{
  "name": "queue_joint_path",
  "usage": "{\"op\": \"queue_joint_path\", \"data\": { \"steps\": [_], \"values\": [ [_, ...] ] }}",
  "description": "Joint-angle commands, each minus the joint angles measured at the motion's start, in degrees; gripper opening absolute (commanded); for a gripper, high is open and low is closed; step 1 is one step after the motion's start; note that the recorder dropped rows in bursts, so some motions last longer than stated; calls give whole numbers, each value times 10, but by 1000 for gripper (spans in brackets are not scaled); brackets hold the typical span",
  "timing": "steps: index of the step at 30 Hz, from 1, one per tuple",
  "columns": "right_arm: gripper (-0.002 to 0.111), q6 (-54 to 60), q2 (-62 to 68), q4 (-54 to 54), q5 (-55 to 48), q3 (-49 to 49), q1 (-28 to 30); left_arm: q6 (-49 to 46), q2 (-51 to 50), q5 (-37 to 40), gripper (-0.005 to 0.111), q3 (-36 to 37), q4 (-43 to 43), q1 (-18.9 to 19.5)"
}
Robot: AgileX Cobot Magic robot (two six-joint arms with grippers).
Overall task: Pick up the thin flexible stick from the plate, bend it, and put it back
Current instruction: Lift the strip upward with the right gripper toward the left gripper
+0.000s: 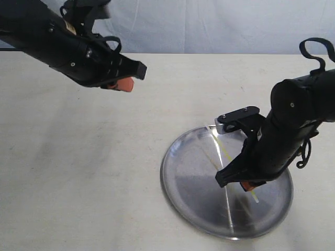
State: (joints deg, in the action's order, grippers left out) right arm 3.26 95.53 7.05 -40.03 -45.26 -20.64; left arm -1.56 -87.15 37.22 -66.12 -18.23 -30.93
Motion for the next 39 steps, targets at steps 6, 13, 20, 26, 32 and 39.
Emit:
{"op": "queue_joint_path", "data": {
  "steps": [6, 13, 20, 26, 32, 39],
  "values": [
    [-1, -4, -108, 14, -9, 1, 0, 3, 31, -69, 20, 1, -139, 1],
    [-1, -2, -194, 50, -5, 1, 0, -37, 31, -73, 20, 1, -236, 1],
    [-1, 9, -241, 81, -5, 1, 0, -178, 31, -37, 35, 1, -415, 1],
    [-1, 70, -244, 158, -2, 1, 0, -213, 31, -27, 51, 1, -451, 1],
    [-1, 197, -244, 305, -1, 1, 0, -214, 31, -29, 52, 1, -451, 1],
    [-1, 300, -244, 420, -9, 1, 0, -214, 31, -29, 52, 1, -451, 0]
  ]
}}
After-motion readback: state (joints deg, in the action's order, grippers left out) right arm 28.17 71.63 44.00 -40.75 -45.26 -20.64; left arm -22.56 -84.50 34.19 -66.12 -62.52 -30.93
